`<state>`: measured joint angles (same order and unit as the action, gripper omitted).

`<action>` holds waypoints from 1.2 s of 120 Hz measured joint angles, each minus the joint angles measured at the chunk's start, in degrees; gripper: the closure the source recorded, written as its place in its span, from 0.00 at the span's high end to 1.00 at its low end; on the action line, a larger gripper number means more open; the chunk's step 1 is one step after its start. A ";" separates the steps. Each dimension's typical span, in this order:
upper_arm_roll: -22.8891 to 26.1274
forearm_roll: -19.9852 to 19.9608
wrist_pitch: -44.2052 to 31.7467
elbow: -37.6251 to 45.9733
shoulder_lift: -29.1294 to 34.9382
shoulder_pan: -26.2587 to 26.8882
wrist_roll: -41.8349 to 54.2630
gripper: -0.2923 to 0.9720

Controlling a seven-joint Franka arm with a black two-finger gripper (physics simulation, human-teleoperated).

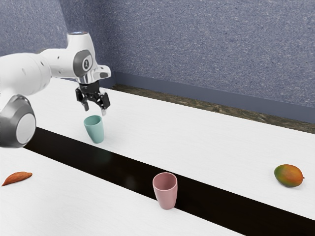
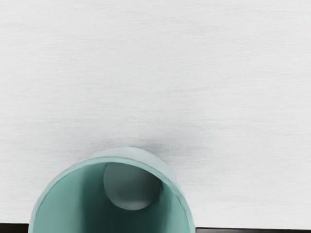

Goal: Place the left cup onto the right cup

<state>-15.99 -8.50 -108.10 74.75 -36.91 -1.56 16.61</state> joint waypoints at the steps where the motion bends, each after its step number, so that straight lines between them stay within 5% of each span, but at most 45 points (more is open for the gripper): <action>1: 0.00 -0.14 -0.11 0.02 -0.16 0.00 0.04 0.77; 52: 0.07 -3.14 -5.29 5.17 -2.43 -0.03 1.78 0.77; 75: 1.06 -2.75 -6.89 5.59 -2.35 0.01 2.18 0.41; 89: 1.19 -2.66 -7.44 5.60 -2.34 0.01 2.38 0.28; 144: 0.89 -1.39 -5.88 6.27 1.11 0.09 2.65 0.16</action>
<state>-15.10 -9.89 -113.98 81.03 -35.81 -1.48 19.26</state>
